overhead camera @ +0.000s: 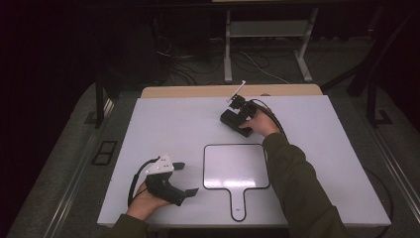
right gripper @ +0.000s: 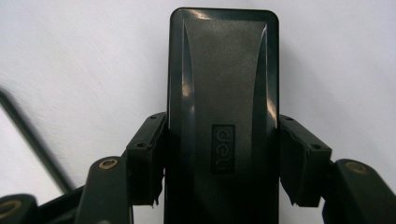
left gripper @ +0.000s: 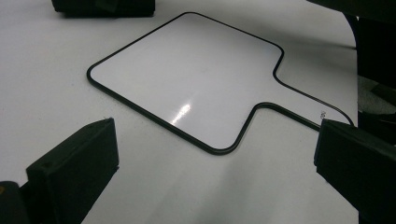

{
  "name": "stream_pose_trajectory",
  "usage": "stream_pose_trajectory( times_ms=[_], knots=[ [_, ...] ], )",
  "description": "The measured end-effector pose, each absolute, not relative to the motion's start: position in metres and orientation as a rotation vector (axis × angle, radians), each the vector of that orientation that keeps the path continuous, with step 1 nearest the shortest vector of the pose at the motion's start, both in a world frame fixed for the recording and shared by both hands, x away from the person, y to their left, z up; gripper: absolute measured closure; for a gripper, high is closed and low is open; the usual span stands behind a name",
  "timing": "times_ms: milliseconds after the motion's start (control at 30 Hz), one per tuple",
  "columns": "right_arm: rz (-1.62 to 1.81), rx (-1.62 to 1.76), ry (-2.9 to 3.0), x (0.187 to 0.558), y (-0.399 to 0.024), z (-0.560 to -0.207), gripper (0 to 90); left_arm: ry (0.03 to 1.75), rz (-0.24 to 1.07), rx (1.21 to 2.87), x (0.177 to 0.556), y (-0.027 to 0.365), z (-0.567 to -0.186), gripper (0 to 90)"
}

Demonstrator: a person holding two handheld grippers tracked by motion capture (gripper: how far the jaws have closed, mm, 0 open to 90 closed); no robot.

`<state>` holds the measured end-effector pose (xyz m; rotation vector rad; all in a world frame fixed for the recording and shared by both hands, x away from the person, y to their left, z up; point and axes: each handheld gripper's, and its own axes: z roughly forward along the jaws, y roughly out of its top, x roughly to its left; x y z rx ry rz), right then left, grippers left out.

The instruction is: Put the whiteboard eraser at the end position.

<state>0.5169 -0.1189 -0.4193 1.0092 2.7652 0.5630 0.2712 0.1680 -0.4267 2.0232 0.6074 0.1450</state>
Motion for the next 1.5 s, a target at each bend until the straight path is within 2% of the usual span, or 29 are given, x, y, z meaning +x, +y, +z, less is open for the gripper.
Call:
stream_pose_trajectory(
  times_ms=[133,233,267,367,400,500,700,1200,1500],
  knots=[
    [0.583,1.026,2.762,0.519,-0.122,-0.424,37.1,0.607,0.147,2.026,0.273,0.168,-0.427,0.0],
    [0.625,1.056,2.734,0.517,-0.126,-0.418,31.7,0.610,0.149,2.024,0.276,0.169,-0.429,0.0],
    [0.650,1.081,2.729,0.517,-0.128,-0.416,31.8,0.612,0.151,2.023,0.277,0.169,-0.429,0.0],
    [0.750,1.112,2.716,0.512,-0.135,-0.408,40.2,0.618,0.154,2.016,0.278,0.170,-0.428,0.0],
    [0.782,1.089,2.695,0.509,-0.138,-0.405,39.6,0.619,0.154,2.016,0.278,0.170,-0.429,0.0],
    [0.844,1.067,2.533,0.497,-0.146,-0.396,27.6,0.616,0.152,2.025,0.279,0.169,-0.430,0.0],
    [0.958,1.122,2.497,0.490,-0.164,-0.385,17.8,0.616,0.151,2.025,0.280,0.167,-0.431,0.0],
    [1.100,1.071,2.470,0.456,-0.178,-0.373,15.6,0.644,0.159,2.021,0.279,0.168,-0.432,0.0],
    [1.139,1.081,2.435,0.430,-0.192,-0.380,15.6,0.655,0.177,2.020,0.279,0.169,-0.436,0.0]
  ],
)
